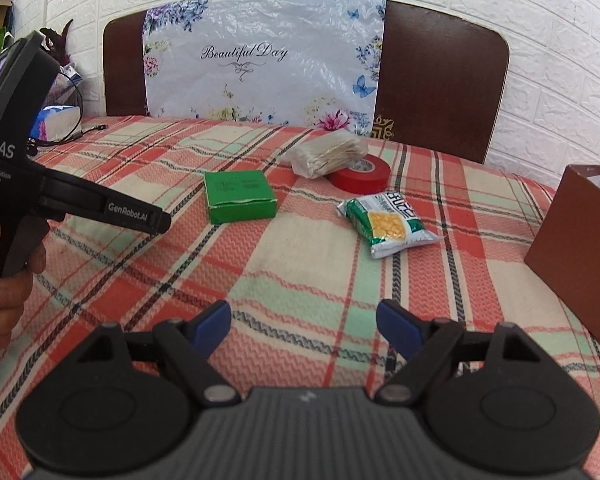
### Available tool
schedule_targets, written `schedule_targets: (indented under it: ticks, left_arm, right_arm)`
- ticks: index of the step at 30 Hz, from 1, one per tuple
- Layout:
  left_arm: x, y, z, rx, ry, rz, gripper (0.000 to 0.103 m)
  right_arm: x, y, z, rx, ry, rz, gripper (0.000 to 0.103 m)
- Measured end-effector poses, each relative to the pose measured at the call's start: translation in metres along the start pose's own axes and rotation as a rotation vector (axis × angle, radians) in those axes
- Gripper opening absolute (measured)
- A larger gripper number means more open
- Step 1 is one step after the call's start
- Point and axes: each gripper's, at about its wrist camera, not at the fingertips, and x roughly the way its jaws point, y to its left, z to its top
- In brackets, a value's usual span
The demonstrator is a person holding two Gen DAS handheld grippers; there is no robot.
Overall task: Organize objects
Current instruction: 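Grasp the green box with the right tool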
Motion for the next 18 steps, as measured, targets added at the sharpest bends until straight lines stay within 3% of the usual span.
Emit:
schedule_targets:
  ticks: [8,18]
  left_arm:
    - [0.016,0.036,0.001,-0.039,-0.068,0.077,0.061]
    - [0.024,0.049,0.0,-0.092,-0.121,0.054,0.063]
  right_arm:
    - [0.023,0.001,0.001,0.015,0.039,0.044,0.083]
    - [0.079,0.026,0.046,-0.071,-0.005,0.119,0.086]
